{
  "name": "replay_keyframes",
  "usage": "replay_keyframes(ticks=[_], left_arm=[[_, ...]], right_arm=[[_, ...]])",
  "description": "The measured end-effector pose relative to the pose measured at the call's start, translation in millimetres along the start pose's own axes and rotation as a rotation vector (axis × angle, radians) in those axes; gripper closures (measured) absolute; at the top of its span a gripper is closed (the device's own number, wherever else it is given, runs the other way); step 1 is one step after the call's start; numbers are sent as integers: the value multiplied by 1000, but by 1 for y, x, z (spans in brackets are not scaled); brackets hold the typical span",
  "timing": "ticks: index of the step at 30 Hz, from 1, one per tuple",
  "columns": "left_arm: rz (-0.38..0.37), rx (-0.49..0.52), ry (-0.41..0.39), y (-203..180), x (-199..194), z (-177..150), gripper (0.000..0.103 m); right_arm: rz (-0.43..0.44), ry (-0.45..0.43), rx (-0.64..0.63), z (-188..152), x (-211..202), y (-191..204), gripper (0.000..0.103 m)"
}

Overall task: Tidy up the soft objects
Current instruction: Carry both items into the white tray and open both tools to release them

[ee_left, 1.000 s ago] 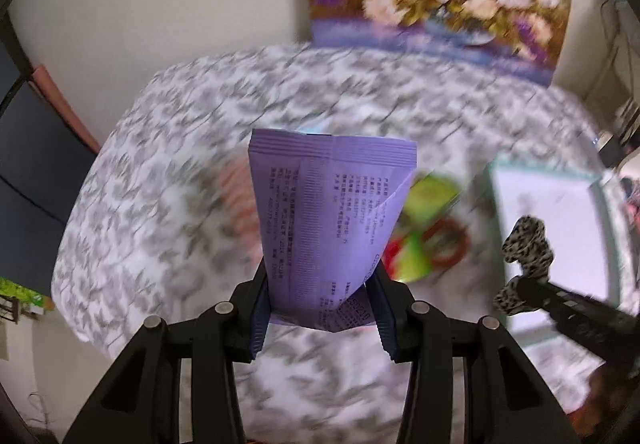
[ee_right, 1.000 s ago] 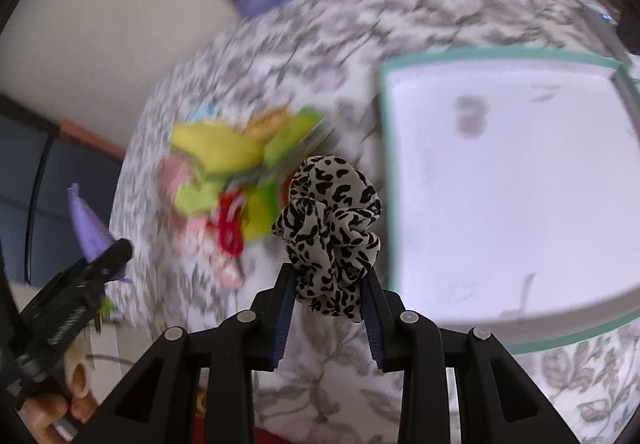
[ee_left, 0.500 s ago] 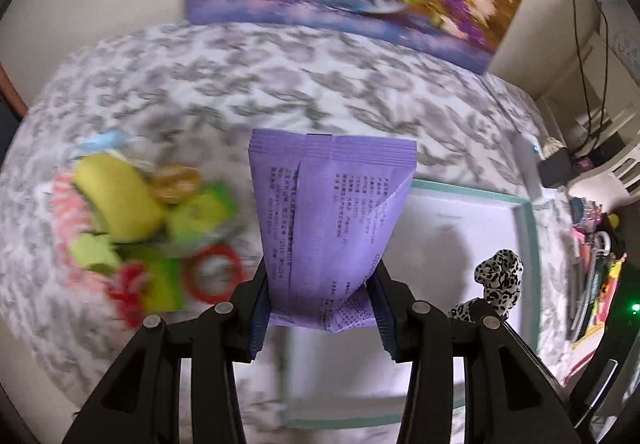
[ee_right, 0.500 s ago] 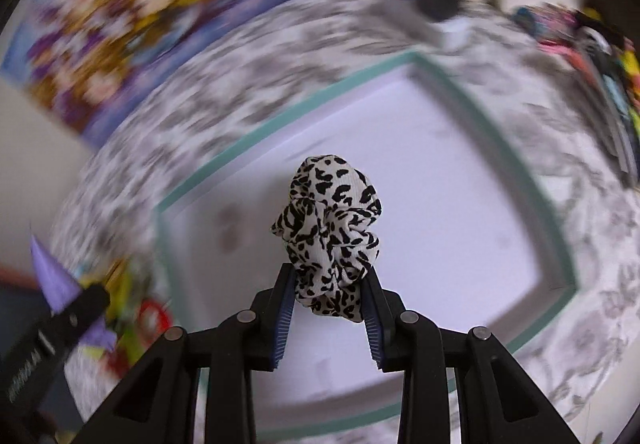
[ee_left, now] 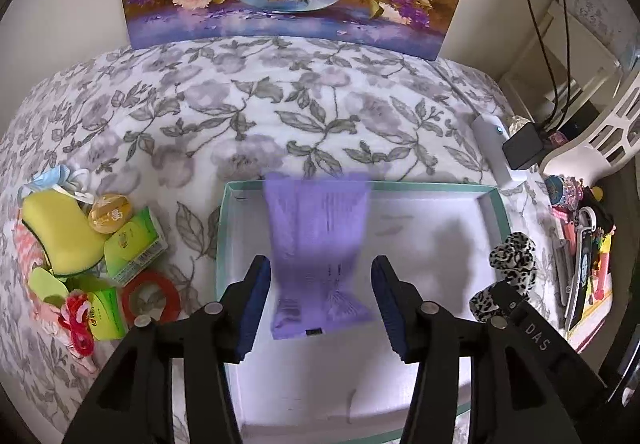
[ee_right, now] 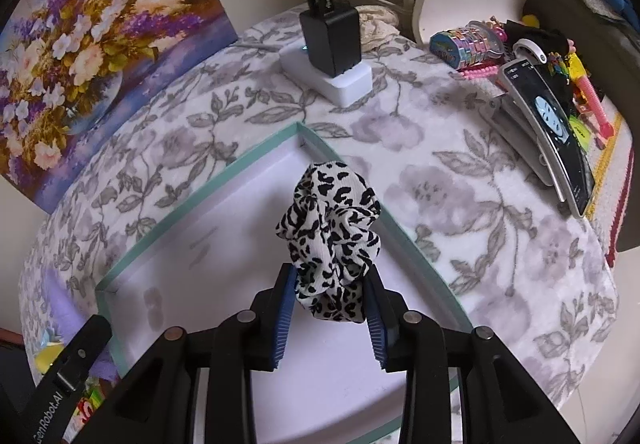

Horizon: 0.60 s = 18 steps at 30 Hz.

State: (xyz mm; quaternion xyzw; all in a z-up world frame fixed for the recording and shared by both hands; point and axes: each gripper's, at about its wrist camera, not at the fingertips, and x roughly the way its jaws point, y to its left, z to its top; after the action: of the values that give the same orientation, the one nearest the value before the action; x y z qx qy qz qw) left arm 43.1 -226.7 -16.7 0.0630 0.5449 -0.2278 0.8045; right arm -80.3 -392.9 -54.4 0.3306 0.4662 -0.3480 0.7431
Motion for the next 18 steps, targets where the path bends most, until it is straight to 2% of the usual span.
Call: replay_keyframes(ticks=[2, 4, 5, 8, 9, 11, 15, 18], left_arm=[[0, 1, -8, 1, -4, 0, 39], [-1, -3, -20, 3, -7, 0, 22], [5, -10, -25, 5, -8, 1, 19], [30, -27, -22, 13, -9, 1, 17], [43, -42, -14, 18, -8, 1, 17], [52, -65, -2, 25, -5, 1, 17], [69, -119, 26, 42, 1, -2, 17], [85, -155, 46, 53, 7, -4, 1]], right_arm=[[-1, 1, -14, -1, -1, 3, 66], [0, 4, -25, -2, -1, 6, 66], [5, 5, -27, -2, -2, 6, 64], [20, -6, -29, -2, -6, 8, 34], [20, -14, -33, -2, -8, 9, 29], [17, -15, -40, -2, -8, 10, 25], [23, -3, -44, -4, -5, 13, 1], [21, 9, -54, -5, -2, 14, 0]])
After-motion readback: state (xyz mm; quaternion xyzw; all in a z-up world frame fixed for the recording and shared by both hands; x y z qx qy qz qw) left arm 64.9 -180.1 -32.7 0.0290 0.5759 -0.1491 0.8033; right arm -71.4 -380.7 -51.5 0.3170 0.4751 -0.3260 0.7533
